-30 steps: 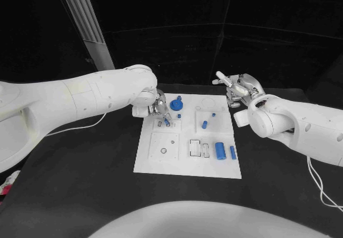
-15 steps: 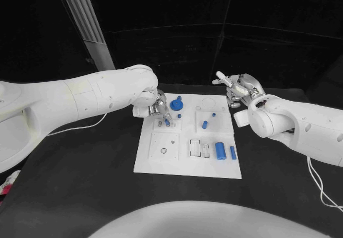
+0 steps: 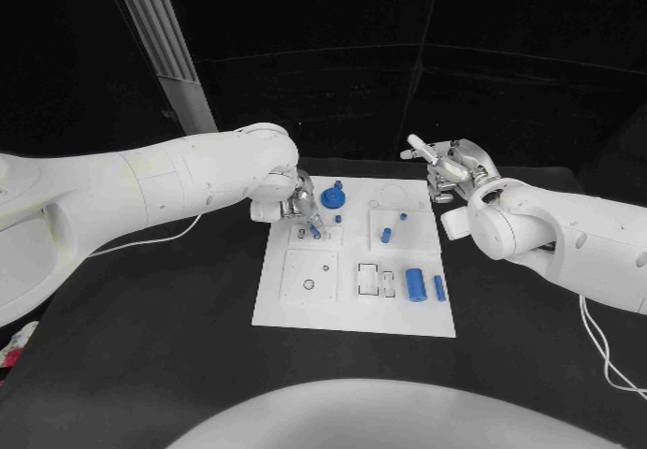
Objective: Assemble the parts on the task board
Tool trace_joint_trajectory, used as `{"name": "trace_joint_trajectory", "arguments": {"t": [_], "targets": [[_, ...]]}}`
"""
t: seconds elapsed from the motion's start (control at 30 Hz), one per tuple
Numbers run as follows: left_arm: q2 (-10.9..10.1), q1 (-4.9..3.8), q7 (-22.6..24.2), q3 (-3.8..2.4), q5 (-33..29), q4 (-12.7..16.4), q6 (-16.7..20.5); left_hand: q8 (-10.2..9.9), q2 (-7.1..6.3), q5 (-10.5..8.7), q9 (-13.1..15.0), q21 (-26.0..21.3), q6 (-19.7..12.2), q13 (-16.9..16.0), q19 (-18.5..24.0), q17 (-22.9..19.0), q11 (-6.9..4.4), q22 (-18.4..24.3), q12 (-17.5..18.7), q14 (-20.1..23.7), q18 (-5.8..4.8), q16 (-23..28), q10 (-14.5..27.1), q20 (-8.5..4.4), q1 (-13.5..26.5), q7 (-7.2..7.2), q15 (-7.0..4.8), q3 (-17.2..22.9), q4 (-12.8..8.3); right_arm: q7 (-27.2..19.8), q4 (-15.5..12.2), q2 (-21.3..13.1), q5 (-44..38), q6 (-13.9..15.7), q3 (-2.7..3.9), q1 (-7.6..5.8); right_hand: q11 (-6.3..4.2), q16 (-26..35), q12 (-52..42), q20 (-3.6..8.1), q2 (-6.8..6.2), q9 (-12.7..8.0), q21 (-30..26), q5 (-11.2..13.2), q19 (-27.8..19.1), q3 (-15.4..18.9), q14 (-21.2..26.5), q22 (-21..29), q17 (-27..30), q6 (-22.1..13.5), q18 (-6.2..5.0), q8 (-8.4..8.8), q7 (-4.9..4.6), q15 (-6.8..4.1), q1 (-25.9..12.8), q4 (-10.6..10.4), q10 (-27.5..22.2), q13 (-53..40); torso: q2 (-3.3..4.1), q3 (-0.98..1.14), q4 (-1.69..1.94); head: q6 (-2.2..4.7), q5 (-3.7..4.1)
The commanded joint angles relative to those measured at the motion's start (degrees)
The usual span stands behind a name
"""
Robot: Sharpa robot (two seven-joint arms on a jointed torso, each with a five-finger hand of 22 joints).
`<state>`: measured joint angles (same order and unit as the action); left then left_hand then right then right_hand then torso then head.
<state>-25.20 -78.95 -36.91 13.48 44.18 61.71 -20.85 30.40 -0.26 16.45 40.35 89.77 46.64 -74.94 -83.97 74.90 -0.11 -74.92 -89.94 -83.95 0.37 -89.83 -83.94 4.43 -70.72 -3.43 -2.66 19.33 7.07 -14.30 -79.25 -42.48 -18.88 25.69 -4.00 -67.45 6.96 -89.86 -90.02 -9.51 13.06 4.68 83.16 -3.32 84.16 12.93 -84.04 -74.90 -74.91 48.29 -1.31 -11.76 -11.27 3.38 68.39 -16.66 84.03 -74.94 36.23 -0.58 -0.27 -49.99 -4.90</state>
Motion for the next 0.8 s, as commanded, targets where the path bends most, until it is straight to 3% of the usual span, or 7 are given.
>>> {"name": "trace_joint_trajectory", "arguments": {"t": [0.03, 0.8], "targets": [[0.0, 0.02, -0.5, -0.01, 0.7, 0.1, 0.5, -0.1, 0.03, 0.22, 0.1, 0.2, 0.3, -15.1, -6.0, 15.1, -0.24, -15.1, -0.1, -6.1, -0.37, -0.2, -6.1, -0.38, -0.4, 0.22, -0.33, 0.0, -0.3, -0.4, 0.0, 0.0, 0.0, 0.2, 0.03, -0.10, -0.13, -0.1, 0.0, 0.04, 0.13, 0.0, -0.2, -0.1, 1.0, 0.3, -6.0, -11.8, -15.1, -0.1, -0.64, -0.21, 0.24, -0.08, 0.3, 0.1, 6.0, -15.1, -0.01, -0.01, 0.00, -0.01, 0.02], [0.2, 0.21, -1.0, -0.01, 0.8, 0.3, 1.2, -0.2, 0.27, 0.38, 0.1, 0.2, 0.3, -15.1, -6.0, 15.1, -0.15, -15.1, -0.1, -6.1, -0.37, -0.2, -6.1, -0.38, -0.2, 0.07, -0.30, 0.0, 0.0, -0.4, -0.1, 0.0, 0.0, 0.2, 0.03, -0.09, -0.13, -0.1, 0.0, 0.04, 0.13, 0.0, -0.2, -0.1, 1.0, 0.3, -6.0, -11.8, -15.1, -0.1, -0.64, -0.21, 0.24, -0.08, 0.3, 0.1, 6.0, -15.1, -0.02, 0.01, 0.03, -0.01, 0.05]]}}
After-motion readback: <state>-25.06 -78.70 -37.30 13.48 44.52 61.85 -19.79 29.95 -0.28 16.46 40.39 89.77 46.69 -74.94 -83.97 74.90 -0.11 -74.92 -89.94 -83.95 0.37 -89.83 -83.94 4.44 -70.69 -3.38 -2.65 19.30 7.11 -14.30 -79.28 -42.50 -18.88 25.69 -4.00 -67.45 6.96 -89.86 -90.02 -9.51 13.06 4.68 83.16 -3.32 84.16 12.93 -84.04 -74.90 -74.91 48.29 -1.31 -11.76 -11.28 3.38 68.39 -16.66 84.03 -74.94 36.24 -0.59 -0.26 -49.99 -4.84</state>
